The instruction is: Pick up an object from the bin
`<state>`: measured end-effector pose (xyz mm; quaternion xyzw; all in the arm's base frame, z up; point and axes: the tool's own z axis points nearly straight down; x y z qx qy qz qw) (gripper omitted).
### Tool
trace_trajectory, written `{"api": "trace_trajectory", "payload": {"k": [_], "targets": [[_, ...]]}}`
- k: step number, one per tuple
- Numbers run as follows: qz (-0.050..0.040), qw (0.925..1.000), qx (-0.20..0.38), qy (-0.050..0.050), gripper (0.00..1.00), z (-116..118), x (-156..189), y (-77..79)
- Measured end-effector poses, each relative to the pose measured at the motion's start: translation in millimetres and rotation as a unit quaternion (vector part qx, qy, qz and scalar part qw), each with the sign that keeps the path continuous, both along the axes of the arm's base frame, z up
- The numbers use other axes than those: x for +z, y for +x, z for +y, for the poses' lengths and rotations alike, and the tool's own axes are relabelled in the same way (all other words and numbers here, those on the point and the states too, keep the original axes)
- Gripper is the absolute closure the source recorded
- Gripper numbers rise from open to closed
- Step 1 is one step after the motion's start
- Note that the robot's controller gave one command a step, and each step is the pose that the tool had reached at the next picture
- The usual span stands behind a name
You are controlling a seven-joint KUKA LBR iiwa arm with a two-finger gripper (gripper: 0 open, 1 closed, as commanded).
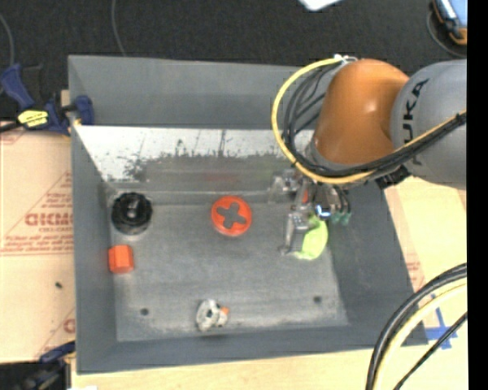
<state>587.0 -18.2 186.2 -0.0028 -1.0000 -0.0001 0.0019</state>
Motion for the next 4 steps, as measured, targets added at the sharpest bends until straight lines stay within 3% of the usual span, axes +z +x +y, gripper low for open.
{"api": "trace_trajectory", "payload": {"k": [1, 2, 3, 4], "targets": [[-0.004, 1.0, 0.0, 0.0, 0.0, -0.1, 5.0, 1.4], [-0.0071, 0.9997, 0.024, -0.001, 0.0, 43.7, -62.2, 42.5], [-0.0023, 1.0, -0.002, 0.0, 0.0, 83.9, -85.6, 33.9], [-0.0089, 0.9998, 0.019, -0.001, 0.0, 61.7, -110.9, 35.9]]}}
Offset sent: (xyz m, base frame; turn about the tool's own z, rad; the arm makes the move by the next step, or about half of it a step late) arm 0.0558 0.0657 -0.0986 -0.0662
